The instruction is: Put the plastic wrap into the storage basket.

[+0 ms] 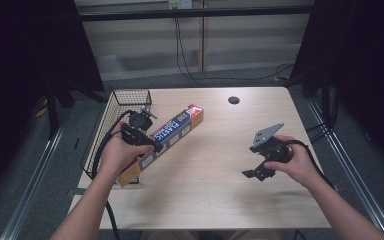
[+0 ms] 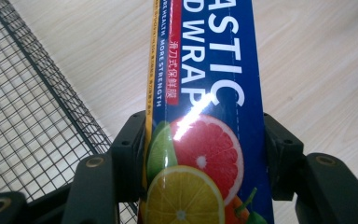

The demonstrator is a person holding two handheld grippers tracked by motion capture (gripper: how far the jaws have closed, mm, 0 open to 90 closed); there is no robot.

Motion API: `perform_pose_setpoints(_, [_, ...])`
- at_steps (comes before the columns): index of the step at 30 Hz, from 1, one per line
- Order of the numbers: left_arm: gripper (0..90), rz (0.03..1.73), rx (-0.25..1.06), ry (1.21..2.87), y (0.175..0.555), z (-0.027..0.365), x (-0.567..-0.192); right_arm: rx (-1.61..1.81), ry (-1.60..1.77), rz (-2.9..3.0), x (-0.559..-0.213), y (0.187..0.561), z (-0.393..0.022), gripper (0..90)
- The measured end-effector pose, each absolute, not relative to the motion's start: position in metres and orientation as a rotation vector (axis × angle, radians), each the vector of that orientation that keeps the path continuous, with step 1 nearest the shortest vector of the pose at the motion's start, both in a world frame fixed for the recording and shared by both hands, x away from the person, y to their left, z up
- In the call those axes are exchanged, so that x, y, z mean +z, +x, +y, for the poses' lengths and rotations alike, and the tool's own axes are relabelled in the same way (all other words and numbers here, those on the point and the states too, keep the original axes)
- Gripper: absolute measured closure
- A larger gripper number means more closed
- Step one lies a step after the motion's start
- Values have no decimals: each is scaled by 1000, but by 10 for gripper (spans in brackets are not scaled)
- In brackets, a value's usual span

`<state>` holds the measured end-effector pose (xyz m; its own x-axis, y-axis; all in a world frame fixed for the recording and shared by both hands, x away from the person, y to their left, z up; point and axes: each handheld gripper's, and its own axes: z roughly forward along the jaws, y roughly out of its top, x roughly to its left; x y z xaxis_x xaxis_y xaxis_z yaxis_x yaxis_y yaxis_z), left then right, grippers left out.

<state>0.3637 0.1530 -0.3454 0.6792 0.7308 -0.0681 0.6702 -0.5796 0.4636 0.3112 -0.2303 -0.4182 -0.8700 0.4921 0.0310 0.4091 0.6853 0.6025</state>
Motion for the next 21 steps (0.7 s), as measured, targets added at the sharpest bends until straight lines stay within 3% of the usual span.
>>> perform_pose_setpoints(21, [441, 1241, 223, 2376, 369, 184, -337, 953, 741, 2763, -421, 308, -233, 64])
